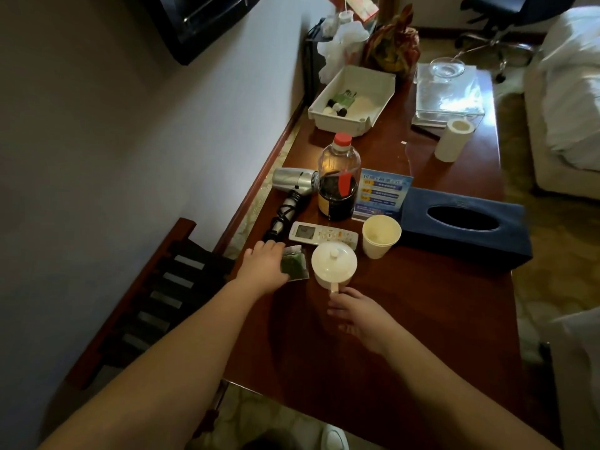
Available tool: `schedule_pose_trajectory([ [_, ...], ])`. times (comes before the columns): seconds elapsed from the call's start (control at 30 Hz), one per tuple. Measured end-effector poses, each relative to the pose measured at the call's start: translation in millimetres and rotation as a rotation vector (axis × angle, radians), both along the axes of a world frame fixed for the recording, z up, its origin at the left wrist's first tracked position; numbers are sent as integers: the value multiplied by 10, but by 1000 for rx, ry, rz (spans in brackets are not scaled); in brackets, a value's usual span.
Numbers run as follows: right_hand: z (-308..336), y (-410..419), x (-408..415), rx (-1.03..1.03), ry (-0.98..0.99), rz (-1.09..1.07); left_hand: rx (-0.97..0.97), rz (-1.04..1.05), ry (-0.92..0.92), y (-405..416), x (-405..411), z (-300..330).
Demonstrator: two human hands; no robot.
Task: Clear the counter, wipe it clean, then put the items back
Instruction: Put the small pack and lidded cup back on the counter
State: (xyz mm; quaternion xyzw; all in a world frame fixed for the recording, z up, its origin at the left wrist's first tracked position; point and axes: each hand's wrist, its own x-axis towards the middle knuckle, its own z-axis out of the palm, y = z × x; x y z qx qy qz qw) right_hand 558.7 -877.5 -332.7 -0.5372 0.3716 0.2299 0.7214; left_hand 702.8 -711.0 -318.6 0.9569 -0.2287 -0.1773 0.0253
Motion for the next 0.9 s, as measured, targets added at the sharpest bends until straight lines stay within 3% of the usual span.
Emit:
schedule_pose_trajectory([
  [0.33, -26, -109, -75, -192, -75, 121, -275, 428, 173, 38, -415, -165],
  [0.5, 21, -99, -160, -308, -125, 158, -375, 512, 183, 115, -587, -83],
  [0.9, 637, 524, -301, -441, -274, 450, -642, 794, 120, 1273, -1434, 716],
])
